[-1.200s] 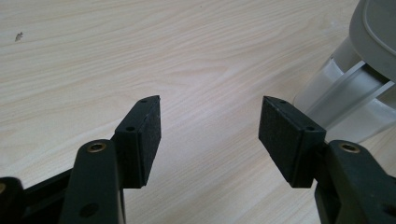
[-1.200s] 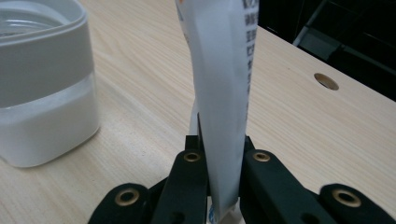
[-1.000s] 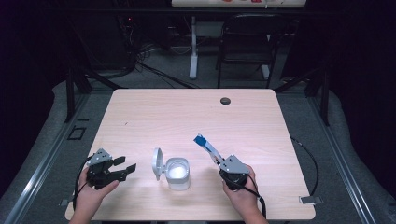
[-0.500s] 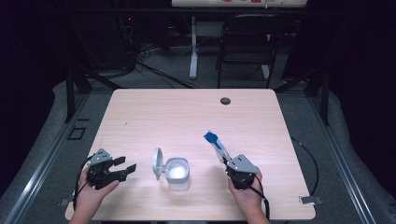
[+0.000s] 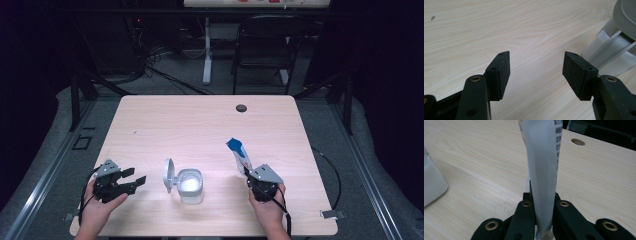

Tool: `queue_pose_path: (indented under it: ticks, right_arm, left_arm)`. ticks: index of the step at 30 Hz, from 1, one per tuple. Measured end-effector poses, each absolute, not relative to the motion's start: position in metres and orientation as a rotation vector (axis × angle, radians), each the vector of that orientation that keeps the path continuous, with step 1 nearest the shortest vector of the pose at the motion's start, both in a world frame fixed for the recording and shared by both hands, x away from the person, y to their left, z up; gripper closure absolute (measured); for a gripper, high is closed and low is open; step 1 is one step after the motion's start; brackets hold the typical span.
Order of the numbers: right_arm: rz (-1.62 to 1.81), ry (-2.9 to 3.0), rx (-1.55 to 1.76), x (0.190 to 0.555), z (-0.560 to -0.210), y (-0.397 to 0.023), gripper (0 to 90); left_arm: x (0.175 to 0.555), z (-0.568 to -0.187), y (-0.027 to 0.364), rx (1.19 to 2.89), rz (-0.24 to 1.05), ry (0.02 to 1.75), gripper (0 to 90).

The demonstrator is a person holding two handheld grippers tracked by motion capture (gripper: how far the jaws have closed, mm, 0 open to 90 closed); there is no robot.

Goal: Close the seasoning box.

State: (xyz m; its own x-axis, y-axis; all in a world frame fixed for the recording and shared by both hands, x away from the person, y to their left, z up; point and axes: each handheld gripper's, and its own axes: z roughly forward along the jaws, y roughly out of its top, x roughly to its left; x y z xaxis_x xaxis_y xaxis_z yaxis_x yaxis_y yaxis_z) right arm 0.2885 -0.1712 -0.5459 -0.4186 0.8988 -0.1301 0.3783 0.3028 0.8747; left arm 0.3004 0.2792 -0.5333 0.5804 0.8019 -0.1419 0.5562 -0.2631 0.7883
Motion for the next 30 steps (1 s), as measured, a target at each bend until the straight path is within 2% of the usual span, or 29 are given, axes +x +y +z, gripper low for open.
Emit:
queue_pose_path:
  ticks: [30]
  right_arm:
    - [1.034, 1.977, 1.194, 0.3, -0.56, -0.172, 88.5]
  left_arm:
    - [0.3, -0.533, 0.279, 1.968, 0.361, 1.086, 39.5]
